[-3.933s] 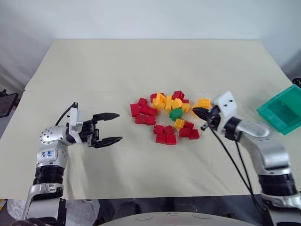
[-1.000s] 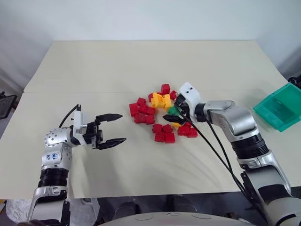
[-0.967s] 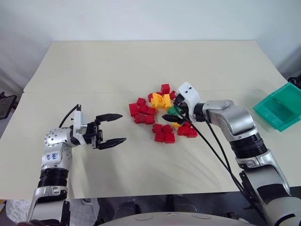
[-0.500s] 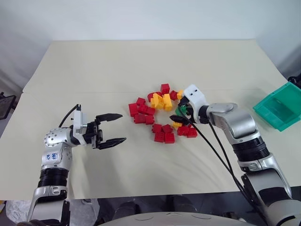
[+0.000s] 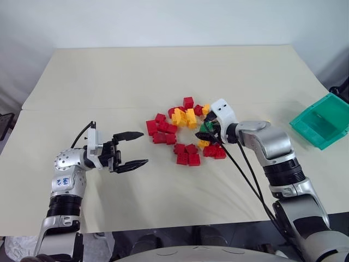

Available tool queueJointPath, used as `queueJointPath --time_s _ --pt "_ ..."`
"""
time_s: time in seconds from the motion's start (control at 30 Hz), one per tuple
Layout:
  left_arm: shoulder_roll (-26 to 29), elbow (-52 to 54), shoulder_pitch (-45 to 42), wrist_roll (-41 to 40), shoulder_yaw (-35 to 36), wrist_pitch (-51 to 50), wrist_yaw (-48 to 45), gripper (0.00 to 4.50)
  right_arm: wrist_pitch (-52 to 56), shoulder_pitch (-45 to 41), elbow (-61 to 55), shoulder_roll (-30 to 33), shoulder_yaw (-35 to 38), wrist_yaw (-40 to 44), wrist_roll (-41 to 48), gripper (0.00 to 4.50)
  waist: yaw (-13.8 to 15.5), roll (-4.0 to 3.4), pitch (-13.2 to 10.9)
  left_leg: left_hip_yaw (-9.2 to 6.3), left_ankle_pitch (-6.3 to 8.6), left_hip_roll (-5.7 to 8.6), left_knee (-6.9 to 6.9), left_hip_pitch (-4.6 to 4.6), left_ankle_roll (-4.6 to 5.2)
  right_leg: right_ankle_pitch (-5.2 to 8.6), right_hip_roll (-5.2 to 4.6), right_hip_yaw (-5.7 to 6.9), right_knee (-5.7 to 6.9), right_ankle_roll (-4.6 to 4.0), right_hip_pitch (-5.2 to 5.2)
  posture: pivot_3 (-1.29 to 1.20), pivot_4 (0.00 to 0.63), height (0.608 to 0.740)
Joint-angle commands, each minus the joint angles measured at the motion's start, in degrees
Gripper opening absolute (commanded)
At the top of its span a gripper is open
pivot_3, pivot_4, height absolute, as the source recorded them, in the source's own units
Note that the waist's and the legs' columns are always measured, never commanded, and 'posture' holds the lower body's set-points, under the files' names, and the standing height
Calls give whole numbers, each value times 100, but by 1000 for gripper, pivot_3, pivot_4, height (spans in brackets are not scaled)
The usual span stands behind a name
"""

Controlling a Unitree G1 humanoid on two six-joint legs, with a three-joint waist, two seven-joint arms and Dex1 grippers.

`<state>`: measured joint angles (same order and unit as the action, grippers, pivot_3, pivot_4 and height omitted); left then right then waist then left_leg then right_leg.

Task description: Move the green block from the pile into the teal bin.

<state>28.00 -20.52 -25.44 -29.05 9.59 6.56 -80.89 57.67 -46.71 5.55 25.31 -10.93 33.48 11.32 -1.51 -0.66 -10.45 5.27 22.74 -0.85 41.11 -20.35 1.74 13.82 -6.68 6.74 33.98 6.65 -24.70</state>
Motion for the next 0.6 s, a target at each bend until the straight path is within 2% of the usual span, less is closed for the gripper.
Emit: queueJointPath --time_s 0.03,0.07,0.1,0.3,0.47,0.6 --pt "-28 230 -87 -70 -76 -38 7 4500 147 60 -387 120 275 -98 37 1947 3 0 0 0 0 -1 0 -1 0 0 -1 0 0 0 0 0 150 740" --pt "-37 226 -119 -59 -96 -57 25 4500 171 81 -493 136 336 -114 63 1578 3 0 0 0 0 -2 0 -1 0 0 -1 -1 -1 0 -1 0 150 740" --pt "-40 226 -159 -38 -126 -87 54 4500 224 100 -608 163 398 -124 94 1491 3 0 0 -1 0 -2 -1 -2 0 0 -1 0 -1 0 -1 0 150 740" --pt "-266 268 -628 129 -420 -203 365 4500 725 570 -1889 686 1185 -80 414 1502 43 0 0 -3 0 4 -1 -12 0 0 0 2 -5 0 -8 0 150 740" --pt "-633 350 -1022 473 -883 -571 945 4500 607 1467 -3035 1212 2359 -20 746 1502 150 0 0 0 0 16 -4 -12 0 0 3 3 -12 1 -7 0 150 740" --pt "-1142 152 -1512 803 -1280 -597 1360 4500 674 2396 -3345 1711 3488 -385 426 1502 270 1 -1 -1 0 20 -1 -12 1 -1 4 1 -12 2 -3 0 150 740"
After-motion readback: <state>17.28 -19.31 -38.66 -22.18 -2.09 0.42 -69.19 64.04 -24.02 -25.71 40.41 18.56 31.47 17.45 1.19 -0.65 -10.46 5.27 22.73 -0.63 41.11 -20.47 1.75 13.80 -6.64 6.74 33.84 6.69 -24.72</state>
